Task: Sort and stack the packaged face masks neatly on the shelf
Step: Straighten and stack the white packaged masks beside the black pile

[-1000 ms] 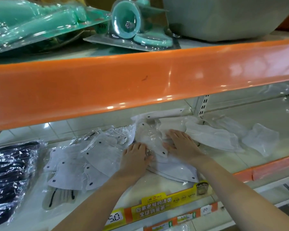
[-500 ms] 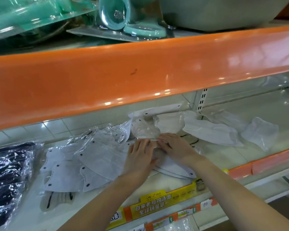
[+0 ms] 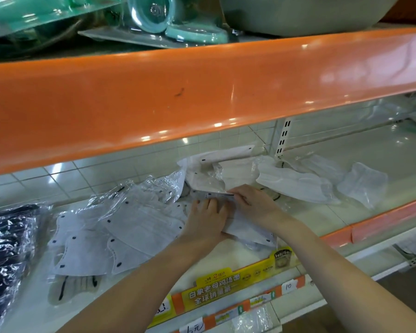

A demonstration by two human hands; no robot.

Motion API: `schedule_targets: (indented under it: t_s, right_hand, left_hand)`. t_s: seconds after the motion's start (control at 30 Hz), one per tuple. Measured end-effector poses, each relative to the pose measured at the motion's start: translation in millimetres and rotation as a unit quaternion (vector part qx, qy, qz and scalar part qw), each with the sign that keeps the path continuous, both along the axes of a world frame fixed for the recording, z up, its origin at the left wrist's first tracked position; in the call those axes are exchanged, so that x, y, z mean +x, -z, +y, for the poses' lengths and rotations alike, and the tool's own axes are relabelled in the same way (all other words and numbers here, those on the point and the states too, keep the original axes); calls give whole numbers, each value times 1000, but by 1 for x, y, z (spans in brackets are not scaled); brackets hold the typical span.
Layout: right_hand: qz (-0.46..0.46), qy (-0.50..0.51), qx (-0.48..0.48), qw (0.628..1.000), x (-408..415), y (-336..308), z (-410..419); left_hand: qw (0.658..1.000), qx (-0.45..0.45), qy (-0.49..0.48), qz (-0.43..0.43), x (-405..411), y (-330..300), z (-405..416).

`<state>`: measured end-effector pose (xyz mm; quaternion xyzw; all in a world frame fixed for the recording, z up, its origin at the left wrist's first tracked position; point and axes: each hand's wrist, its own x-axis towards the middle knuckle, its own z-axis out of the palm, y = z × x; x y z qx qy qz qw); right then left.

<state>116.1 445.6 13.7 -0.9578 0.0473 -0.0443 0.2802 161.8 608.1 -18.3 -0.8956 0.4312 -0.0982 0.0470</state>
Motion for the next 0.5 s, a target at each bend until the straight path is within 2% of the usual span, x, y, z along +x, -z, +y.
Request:
schedule_targets:
  t_s: [0.1,0.2,0.27,0.37,0.43,0.5]
  right_hand:
    - [22,14,8,1000,-3,0,-1]
    - [68,10,46,997,-11,-9,-2]
    - [92,17,90,992,-15,-18,-4]
    - [110,38,157,981,-12,-29,-17]
    - [126,37,200,971,-11,-32,-25]
    - [135,50,218,965,-10,-27,-27]
  left_hand:
    - [998,-16,30,-48,4,-5,-8]
    - [997,-52,38,-31,4,-15,-4]
    - [988,-122,84,-41,6,-22,6]
    - [954,-242,156,-77,0,-34,25]
    - [945,-283,145,-74,-3,-42,36]
    - [942,-319,94,-54,-3,-43,45]
